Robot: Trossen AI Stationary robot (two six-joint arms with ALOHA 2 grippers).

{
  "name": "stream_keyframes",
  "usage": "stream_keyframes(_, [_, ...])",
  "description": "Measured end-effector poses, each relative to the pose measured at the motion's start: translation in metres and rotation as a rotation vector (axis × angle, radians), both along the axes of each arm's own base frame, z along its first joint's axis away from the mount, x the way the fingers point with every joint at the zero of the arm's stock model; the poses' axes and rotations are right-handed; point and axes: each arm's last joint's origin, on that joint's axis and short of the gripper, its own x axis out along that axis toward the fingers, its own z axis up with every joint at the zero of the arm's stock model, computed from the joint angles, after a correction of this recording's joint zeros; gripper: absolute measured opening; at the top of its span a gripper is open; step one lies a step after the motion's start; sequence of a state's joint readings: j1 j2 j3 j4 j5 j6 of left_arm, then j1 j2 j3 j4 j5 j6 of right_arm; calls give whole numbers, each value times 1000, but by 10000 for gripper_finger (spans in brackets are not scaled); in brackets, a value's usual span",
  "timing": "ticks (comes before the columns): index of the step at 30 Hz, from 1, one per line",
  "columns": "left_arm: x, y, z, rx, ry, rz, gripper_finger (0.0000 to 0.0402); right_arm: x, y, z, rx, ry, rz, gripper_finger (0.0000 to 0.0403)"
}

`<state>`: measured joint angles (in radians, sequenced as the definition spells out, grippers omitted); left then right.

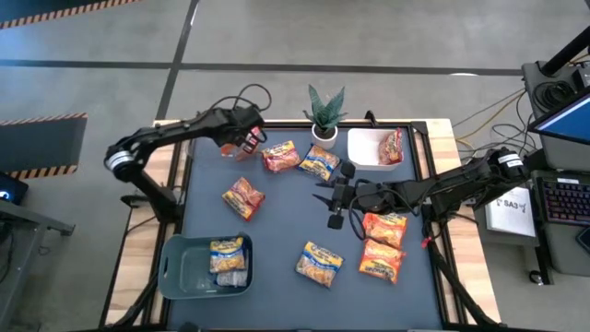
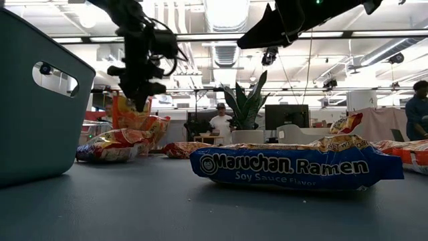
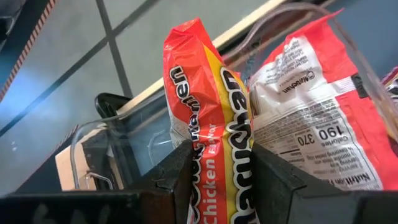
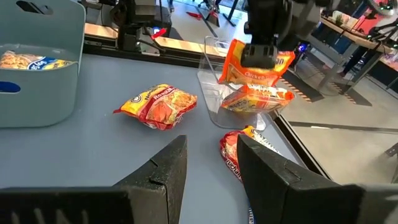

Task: Sort Maruchan noodles
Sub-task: Put the orange noodle pack into the transparent bin

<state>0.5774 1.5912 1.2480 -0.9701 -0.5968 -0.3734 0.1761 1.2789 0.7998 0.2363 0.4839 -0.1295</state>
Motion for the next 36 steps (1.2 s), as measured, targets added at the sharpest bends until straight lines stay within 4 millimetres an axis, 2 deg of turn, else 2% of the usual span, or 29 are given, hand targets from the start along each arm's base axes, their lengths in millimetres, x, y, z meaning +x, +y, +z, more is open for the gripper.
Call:
stream_keyframes(8, [17, 13, -19, -42, 68, 14, 111, 0, 0, 0, -1, 0, 0, 130])
stream_keyframes(19, [21, 18, -29, -48, 70, 51, 114, 0, 0, -1, 5, 1, -1, 130])
stream_keyframes(31, [22, 19, -31, -25, 53, 65, 182, 0, 0, -1, 6, 1, -2, 130])
stream_keyframes(36, [22, 18, -31, -33, 50, 58, 195, 0, 0, -1, 8, 0, -2, 130])
